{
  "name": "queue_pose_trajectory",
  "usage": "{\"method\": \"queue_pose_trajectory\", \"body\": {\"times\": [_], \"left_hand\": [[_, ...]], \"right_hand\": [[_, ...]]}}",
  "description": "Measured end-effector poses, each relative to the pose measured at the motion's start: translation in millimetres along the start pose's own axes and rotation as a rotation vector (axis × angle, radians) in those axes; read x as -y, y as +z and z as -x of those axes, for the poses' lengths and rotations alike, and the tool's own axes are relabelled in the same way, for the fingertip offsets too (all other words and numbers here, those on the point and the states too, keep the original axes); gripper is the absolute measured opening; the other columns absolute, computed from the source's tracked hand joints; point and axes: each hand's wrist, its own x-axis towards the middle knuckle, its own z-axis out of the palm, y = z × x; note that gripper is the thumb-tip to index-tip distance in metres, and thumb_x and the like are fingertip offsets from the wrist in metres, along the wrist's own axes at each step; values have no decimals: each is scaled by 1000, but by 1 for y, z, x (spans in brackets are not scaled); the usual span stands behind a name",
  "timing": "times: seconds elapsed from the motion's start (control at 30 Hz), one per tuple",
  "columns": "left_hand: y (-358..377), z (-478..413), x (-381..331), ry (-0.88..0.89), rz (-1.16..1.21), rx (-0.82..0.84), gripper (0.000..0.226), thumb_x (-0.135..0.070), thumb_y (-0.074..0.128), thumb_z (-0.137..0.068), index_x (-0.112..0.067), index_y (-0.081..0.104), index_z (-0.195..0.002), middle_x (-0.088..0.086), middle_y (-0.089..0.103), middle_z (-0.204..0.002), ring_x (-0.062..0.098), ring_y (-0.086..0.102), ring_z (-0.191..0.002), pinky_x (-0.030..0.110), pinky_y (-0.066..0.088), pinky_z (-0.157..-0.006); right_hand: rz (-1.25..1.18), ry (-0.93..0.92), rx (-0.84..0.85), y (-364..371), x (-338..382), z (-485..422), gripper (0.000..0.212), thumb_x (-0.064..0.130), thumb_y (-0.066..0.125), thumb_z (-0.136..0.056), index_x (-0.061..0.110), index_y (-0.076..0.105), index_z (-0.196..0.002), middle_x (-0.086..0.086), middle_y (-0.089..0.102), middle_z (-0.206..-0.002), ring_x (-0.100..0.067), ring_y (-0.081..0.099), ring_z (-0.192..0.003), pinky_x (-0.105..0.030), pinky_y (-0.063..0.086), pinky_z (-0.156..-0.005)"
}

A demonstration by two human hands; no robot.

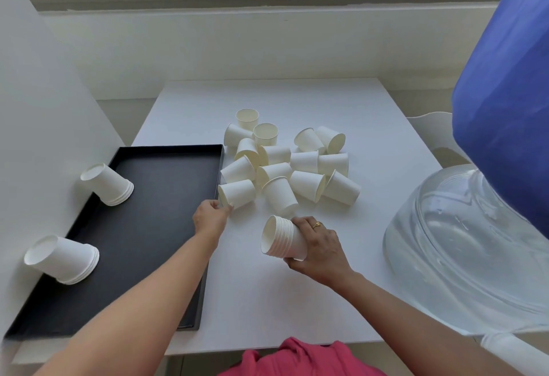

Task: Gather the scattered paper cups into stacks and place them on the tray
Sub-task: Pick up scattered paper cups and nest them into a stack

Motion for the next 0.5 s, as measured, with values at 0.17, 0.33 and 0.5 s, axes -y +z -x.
{"method": "queue_pose_trajectory", "body": {"times": [0.17, 0.33, 0.5], "left_hand": [[6, -9, -11, 0, -72, 53, 39, -25, 63, -85, -1, 61, -116, 16, 61, -120, 32, 53, -114, 35, 43, -90], [9, -11, -15, -13, -72, 1, 29, -18, 62, -86, 3, 65, -105, 20, 63, -114, 35, 57, -107, 36, 45, -85], [9, -11, -20, 14, -85, -7, 16, -11, 57, -86, 1, 66, -92, 21, 64, -109, 30, 53, -87, 32, 41, -72]], "right_hand": [[3, 5, -3, -2, 1, -6, 68, 41, 68, -70, 21, 44, -130, 1, 51, -126, -23, 51, -111, -34, 35, -82], [-7, 2, -18, -2, 2, -8, 68, 39, 70, -68, 19, 47, -129, -1, 53, -123, -25, 53, -108, -35, 37, -82], [-38, 14, -18, -1, 1, -9, 68, 39, 71, -68, 18, 47, -128, -2, 53, -123, -26, 54, -107, -35, 39, -85]]}}
